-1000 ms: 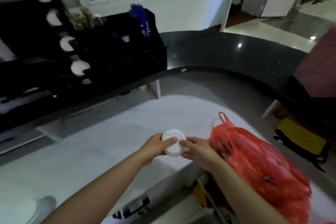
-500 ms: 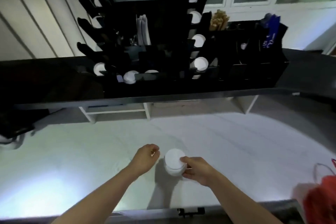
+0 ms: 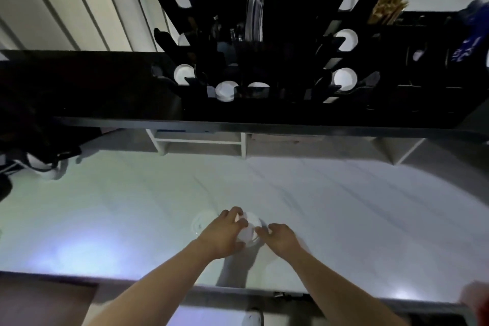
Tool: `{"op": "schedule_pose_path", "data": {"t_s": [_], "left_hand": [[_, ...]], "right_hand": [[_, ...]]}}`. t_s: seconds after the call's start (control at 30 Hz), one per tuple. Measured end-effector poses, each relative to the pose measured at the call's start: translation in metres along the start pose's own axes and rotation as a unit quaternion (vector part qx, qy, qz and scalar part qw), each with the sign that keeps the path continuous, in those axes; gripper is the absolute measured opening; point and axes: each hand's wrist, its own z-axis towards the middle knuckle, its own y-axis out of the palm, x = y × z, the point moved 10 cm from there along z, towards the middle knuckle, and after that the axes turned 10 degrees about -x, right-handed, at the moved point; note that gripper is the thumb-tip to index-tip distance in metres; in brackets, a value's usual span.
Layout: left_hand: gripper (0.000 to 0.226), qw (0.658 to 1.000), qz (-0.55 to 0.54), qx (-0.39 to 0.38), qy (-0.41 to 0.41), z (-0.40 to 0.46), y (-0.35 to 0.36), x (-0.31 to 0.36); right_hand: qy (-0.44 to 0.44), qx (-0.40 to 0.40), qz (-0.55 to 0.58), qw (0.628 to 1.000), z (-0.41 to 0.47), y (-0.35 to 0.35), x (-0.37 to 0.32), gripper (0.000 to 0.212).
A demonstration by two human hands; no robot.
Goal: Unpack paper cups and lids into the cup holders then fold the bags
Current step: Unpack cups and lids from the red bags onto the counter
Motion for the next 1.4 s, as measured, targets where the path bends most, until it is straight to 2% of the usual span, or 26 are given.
{"op": "schedule_pose_path", "data": {"t_s": [0.07,0.17,0.27,0.33,0.43,0.57,0.7,0.8,0.9,1.0,1.17,1.23,1.27,1.33,1.4], "left_hand": [[0.063,0.999,0.049,0.003,-0.006,0.007,-0.004,0.003],[0.060,0.997,0.052,0.056,-0.009,0.013,-0.023,0.011],[0.040,0.993,0.029,0.114,0.016,0.024,-0.049,0.042],[0.032,0.992,0.028,0.112,0.045,0.036,-0.059,0.078],[0.036,0.991,0.017,0.097,0.093,0.055,-0.064,0.142],[0.039,0.985,0.013,0.064,0.157,0.080,-0.066,0.237],[0.034,0.975,0.027,0.026,0.221,0.101,-0.057,0.352],[0.034,0.955,0.067,0.027,0.289,0.105,-0.045,0.449],[0.037,0.915,0.104,0.033,0.388,0.092,-0.026,0.549],[0.032,0.877,0.080,0.044,0.471,0.073,-0.009,0.634],[0.023,0.847,0.055,0.000,0.529,0.053,0.031,0.731],[0.024,0.849,0.063,-0.032,0.524,0.053,0.050,0.753],[0.026,0.850,0.074,-0.056,0.519,0.053,0.062,0.761],[0.030,0.853,0.109,-0.125,0.495,0.057,0.092,0.767],[0.034,0.837,0.164,-0.201,0.482,0.055,0.124,0.764]], "right_hand": [[0.007,0.027,0.012,1.000,-0.003,-0.012,0.012,0.051],[0.037,0.080,0.056,0.995,-0.010,-0.041,0.041,0.041],[0.052,0.140,0.113,0.982,-0.028,-0.078,0.074,0.026],[0.061,0.170,0.130,0.975,-0.045,-0.103,0.096,0.022],[0.072,0.200,0.165,0.963,-0.079,-0.136,0.137,0.021],[0.084,0.266,0.184,0.943,-0.143,-0.175,0.201,0.033],[0.173,0.346,0.195,0.901,-0.230,-0.201,0.289,0.035],[0.208,0.400,0.186,0.873,-0.298,-0.210,0.354,0.035],[0.249,0.443,0.185,0.841,-0.367,-0.209,0.417,0.035],[0.289,0.455,0.200,0.818,-0.425,-0.200,0.471,0.031],[0.348,0.488,0.152,0.785,-0.497,-0.184,0.528,0.026],[0.307,0.504,0.130,0.796,-0.505,-0.182,0.532,0.022],[0.284,0.491,0.098,0.818,-0.501,-0.180,0.531,0.018],[0.272,0.414,0.030,0.868,-0.482,-0.166,0.533,0.023],[0.288,0.328,0.027,0.899,-0.469,-0.142,0.544,0.032]]}}
